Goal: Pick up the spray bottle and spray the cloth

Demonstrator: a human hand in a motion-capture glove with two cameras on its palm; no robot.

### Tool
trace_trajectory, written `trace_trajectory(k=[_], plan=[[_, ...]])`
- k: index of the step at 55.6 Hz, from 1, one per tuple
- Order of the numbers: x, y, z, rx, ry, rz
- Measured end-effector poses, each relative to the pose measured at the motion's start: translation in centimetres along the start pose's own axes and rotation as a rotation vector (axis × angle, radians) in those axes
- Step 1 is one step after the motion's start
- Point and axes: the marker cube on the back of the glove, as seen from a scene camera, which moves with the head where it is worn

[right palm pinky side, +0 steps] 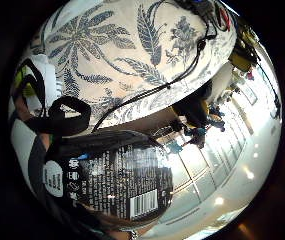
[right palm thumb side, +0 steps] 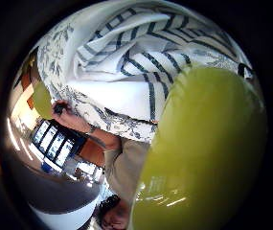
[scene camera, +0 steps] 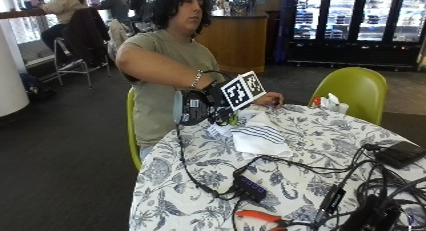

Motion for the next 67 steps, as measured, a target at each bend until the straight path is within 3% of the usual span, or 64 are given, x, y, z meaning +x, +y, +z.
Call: trace_trajectory(k=[19,40,51,56,67], plan=[[-1.5,1.8,-3.8,0.116,-0.082,-0.067],[-9.8,7.9,-14.0,0.546,-0.552,-0.665],[-15.4,5.7,-16.1,0.722,-0.936,-0.966],[-16.3,4.3,-15.0,0.674,-1.024,-1.113],[-20.6,-3.0,-13.5,0.907,-1.105,-1.017]])
